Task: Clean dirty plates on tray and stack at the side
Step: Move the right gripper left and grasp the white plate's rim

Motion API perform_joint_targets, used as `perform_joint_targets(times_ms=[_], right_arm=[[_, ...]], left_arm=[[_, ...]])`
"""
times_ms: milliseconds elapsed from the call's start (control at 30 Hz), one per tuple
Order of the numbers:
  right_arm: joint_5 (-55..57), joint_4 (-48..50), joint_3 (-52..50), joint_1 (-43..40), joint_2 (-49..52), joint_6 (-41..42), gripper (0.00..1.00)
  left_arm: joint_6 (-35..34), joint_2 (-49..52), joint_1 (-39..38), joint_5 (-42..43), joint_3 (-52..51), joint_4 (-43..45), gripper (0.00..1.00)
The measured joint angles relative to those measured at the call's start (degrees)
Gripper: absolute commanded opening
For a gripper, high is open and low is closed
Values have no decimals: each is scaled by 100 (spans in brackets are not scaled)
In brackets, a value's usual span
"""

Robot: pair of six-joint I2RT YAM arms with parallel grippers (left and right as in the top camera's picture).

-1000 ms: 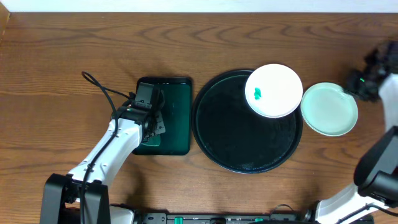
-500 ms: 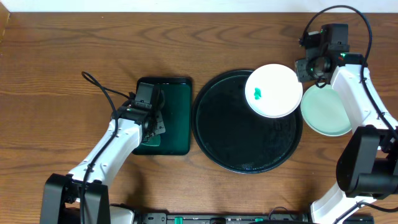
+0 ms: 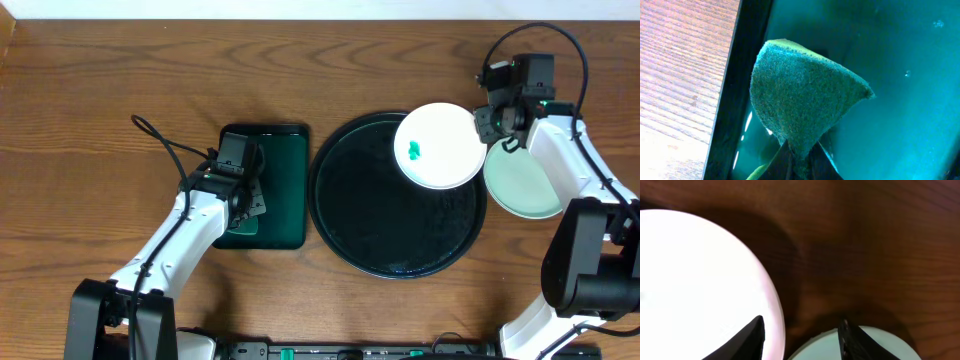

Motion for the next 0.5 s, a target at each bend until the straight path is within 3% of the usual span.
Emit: perform_joint_targets(times_ms=[267, 400, 500], right_arm=[[-39, 575, -498, -2, 0, -61, 42], [-55, 901, -739, -2, 0, -85, 34], [-57, 938, -796, -2, 0, -96, 34]], left_arm=[[0, 0, 0, 2, 0, -4, 7], [0, 0, 0, 0, 0, -4, 7], [0, 0, 0, 2, 0, -4, 8]])
